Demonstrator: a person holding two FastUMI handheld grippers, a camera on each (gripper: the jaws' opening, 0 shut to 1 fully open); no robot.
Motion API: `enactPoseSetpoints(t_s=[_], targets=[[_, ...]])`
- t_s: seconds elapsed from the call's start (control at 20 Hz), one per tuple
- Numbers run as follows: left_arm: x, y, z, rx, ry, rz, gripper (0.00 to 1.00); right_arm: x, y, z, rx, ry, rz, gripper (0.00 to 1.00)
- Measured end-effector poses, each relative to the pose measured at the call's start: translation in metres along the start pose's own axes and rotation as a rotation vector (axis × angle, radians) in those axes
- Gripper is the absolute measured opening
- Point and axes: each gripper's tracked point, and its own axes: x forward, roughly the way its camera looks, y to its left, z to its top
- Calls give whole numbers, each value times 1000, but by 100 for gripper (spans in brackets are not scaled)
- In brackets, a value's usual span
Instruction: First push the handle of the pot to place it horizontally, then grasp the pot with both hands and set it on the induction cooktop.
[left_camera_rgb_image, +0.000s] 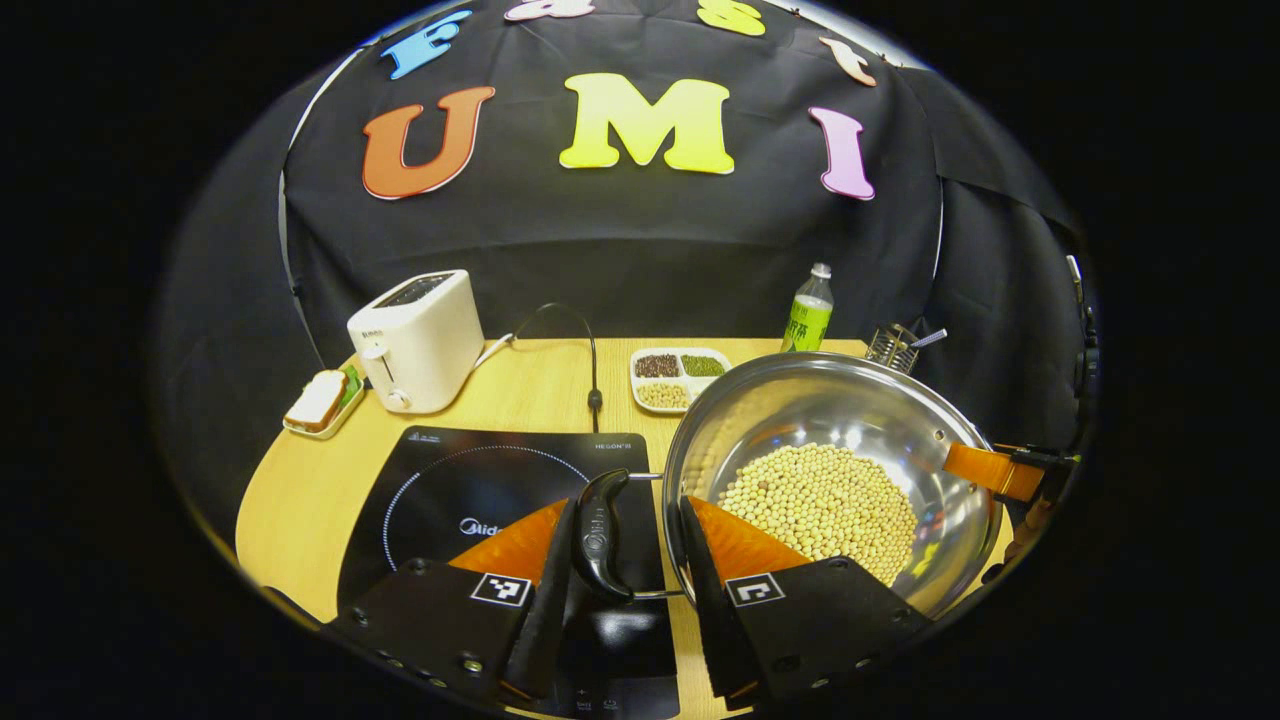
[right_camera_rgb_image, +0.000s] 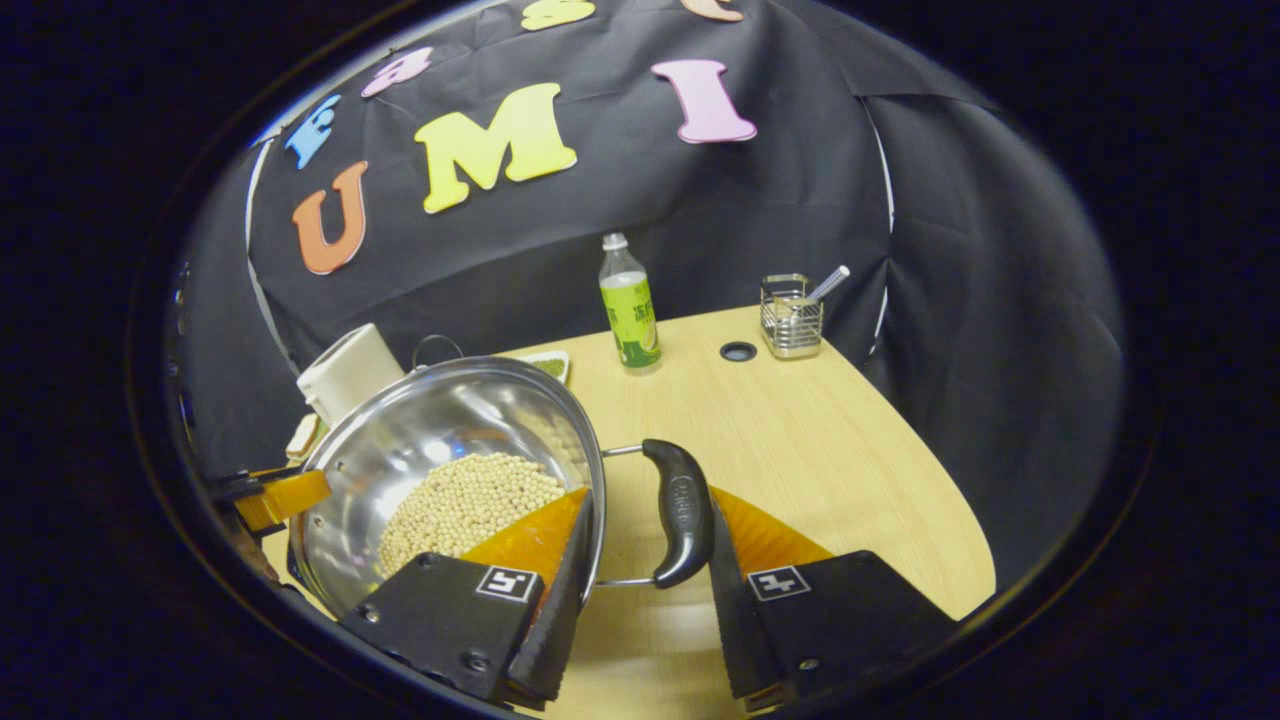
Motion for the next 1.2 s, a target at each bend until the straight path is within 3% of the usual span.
enactPoseSetpoints(t_s=[0.55,1.2], targets=[[-51,40,49,-11,-77,12,55,-47,59,43,-25,-16,19,63],[-82,157,67,-77,-141,124,56,-34,184,51,-84,-23,111,61]])
